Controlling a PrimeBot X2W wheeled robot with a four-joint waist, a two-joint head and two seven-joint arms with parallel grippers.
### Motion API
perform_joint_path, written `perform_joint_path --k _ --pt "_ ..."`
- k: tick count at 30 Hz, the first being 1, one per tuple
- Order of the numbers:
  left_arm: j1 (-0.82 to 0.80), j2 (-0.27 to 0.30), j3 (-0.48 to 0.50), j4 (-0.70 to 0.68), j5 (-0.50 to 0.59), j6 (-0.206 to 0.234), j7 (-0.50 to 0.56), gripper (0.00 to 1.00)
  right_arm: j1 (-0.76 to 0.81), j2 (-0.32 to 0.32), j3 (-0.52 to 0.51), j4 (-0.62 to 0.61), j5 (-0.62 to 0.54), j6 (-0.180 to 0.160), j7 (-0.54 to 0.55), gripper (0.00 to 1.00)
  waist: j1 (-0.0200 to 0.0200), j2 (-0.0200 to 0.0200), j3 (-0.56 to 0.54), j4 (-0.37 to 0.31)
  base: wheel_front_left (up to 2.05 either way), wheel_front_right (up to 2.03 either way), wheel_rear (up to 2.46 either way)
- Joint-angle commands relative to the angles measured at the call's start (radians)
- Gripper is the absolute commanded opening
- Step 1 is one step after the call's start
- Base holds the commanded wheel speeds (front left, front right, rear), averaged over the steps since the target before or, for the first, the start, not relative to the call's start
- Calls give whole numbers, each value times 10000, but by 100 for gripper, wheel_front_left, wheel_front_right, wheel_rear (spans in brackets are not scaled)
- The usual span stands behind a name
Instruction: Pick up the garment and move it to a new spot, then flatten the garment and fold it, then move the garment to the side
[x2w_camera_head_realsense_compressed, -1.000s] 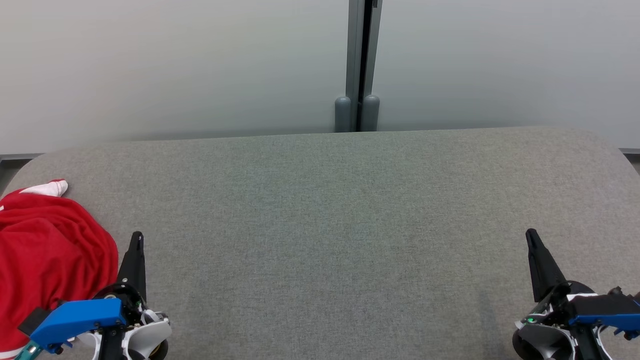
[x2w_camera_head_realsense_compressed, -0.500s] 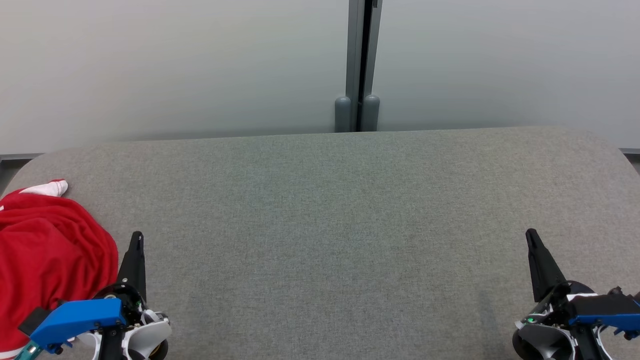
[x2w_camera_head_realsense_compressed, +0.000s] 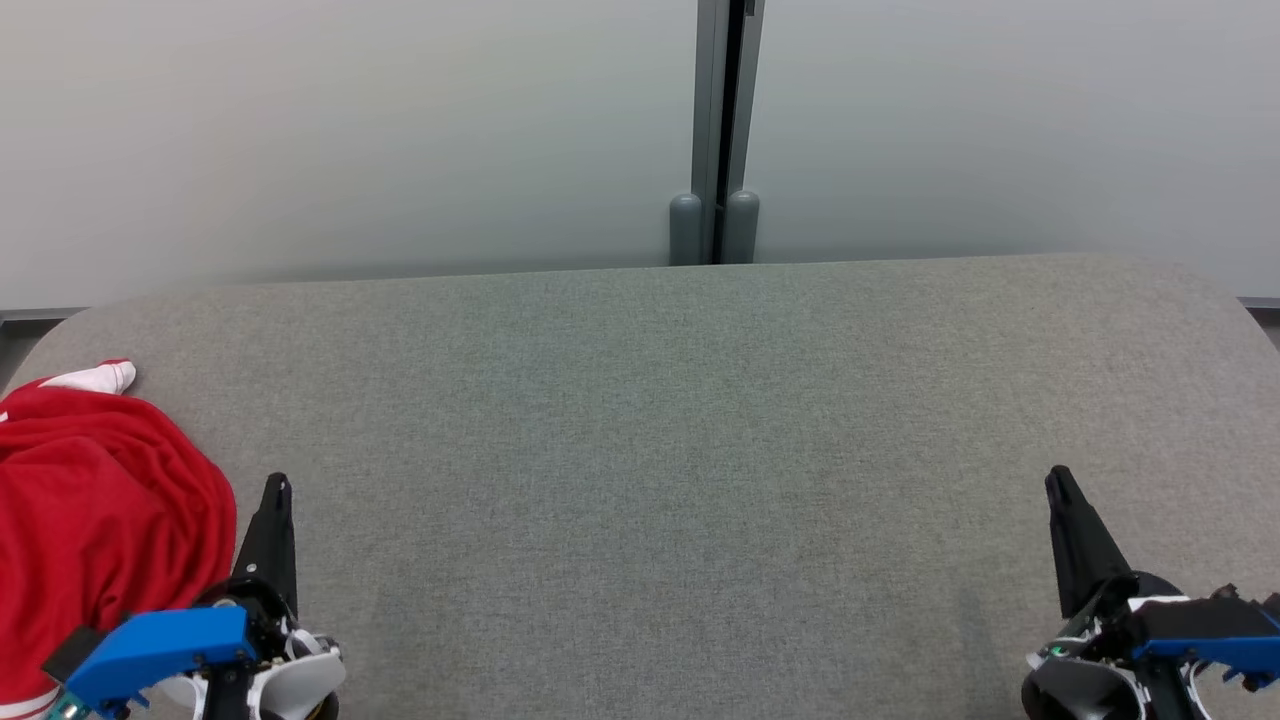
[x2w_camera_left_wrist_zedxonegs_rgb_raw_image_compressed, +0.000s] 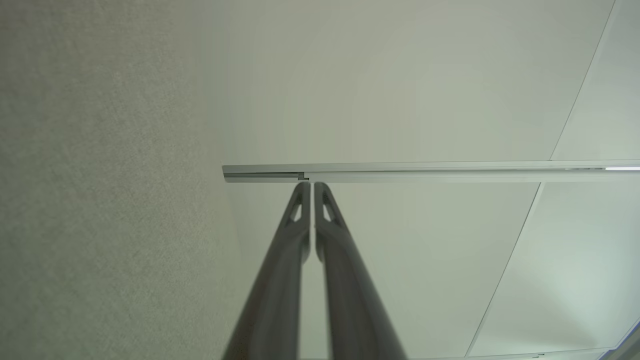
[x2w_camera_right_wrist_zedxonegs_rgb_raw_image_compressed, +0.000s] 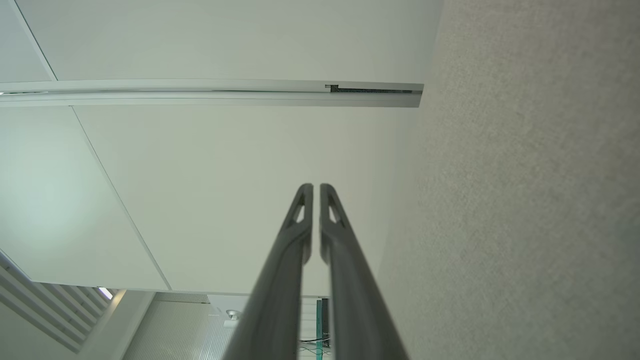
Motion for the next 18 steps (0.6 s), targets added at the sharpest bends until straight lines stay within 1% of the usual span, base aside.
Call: perform_joint_path --k 1,2,8,12,18 --pt "-10 0 2 -12 0 0 0 100 -8 -2 -2 -10 0 2 0 100 0 0 0 0 0 0 0" --pt "158 -21 -10 124 5 2 -17 100 121 36 32 129 -1 -2 -15 100 0 0 0 0 0 0 0" --pt "251 -23 -192 60 111 25 -259 100 183 36 261 26 -71 -3 -258 100 0 0 1 3 0 0 0" --pt "304 -20 -305 -34 298 91 -461 100 200 30 397 -32 -377 -2 -461 100 0 0 5 8 0 0 0" --pt "351 -10 -550 -128 1346 354 -742 100 218 21 511 -91 -1355 -1 -743 100 0 0 9 19 0 0 0"
